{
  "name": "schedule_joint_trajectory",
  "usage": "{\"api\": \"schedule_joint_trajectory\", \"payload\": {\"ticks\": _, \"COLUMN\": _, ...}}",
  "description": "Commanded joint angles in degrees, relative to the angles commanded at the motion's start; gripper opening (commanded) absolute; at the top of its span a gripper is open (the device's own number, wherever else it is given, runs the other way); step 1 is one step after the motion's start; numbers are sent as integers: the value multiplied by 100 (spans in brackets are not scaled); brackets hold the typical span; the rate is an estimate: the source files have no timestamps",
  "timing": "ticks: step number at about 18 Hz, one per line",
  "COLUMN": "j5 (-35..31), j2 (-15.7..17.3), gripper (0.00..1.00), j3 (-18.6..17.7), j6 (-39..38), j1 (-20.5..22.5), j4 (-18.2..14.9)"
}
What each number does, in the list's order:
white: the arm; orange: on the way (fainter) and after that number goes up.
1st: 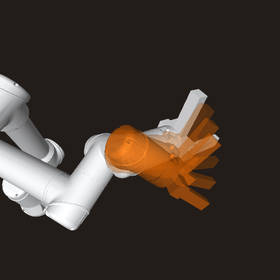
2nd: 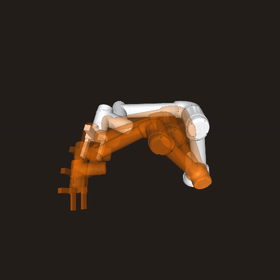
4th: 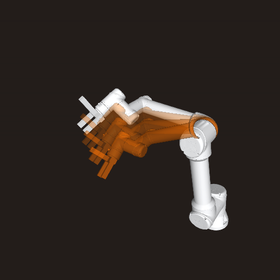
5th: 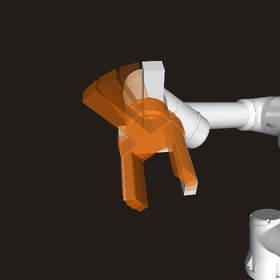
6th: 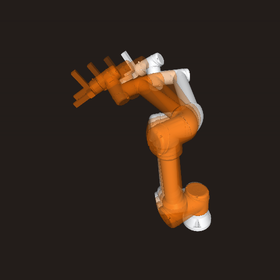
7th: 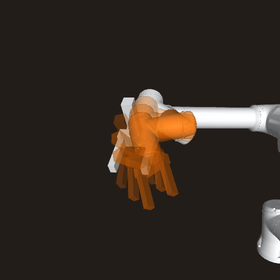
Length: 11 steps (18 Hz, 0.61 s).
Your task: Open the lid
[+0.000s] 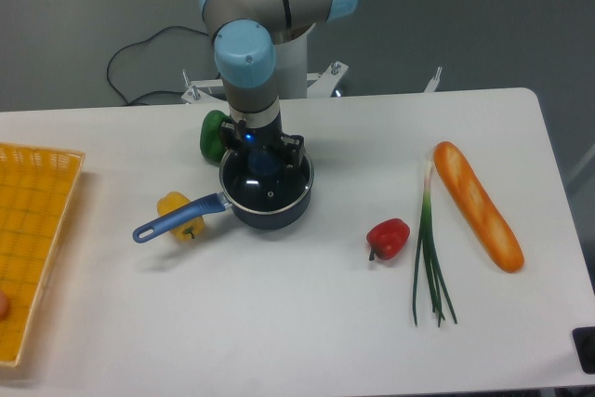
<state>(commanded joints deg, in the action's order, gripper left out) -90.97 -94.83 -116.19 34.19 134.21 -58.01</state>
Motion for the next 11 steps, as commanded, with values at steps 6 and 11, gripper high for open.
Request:
{"api": "schedule_joint_trajectory", "payload": {"ticks": 6, "j5": 0, "j2": 9, "gripper": 62, "j3": 0, "j6": 0, "j1": 0, "j4": 0}}
{"api": "schedule_joint_trajectory", "payload": {"ticks": 11, "j5": 0, "j2": 17, "gripper": 51, "j3": 9, "j6": 0, "j1": 0, "j4": -9}}
